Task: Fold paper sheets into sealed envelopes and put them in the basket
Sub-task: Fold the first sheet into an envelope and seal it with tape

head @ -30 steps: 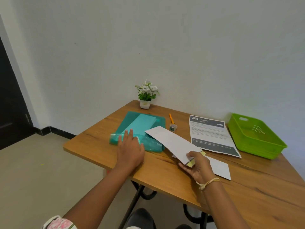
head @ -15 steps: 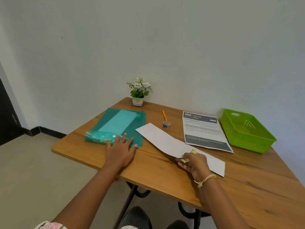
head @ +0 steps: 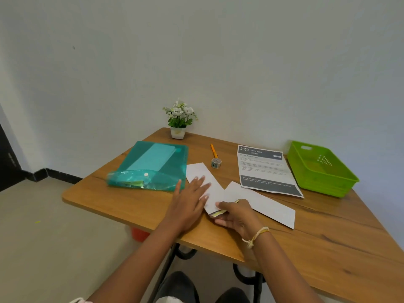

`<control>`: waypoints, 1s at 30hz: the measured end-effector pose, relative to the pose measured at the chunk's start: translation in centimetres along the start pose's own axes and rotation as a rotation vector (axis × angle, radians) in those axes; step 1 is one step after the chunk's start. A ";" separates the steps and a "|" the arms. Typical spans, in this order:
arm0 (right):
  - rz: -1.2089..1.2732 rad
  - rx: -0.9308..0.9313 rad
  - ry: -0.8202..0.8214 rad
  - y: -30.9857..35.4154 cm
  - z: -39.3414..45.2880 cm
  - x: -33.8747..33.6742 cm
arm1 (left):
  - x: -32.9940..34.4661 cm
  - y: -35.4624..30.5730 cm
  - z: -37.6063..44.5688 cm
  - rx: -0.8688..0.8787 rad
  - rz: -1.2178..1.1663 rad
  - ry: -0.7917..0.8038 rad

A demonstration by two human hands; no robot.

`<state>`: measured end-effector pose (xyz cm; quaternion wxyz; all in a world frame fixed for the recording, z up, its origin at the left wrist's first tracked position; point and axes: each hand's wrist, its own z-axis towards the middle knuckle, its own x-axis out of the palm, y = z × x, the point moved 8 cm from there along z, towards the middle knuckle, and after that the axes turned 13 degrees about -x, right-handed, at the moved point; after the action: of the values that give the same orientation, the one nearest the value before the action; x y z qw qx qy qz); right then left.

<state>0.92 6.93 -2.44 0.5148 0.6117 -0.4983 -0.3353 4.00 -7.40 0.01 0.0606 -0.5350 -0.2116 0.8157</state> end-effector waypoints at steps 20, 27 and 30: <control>-1.584 -0.341 -0.046 2.4 3.1 -12.2 | 2.2 -0.8 -0.3 -0.070 -0.016 0.283; -1.609 -0.584 -0.141 4.7 0.0 -10.5 | 0.6 -2.2 -0.7 0.027 -0.124 0.118; -1.579 -0.638 -0.182 6.0 -1.3 -10.3 | 0.6 -2.9 -0.5 0.028 -0.128 0.085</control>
<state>-2.38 17.33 2.62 0.2361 0.5760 0.1527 -0.7676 3.87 -4.45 0.49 0.1290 -0.5535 -0.2311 0.7897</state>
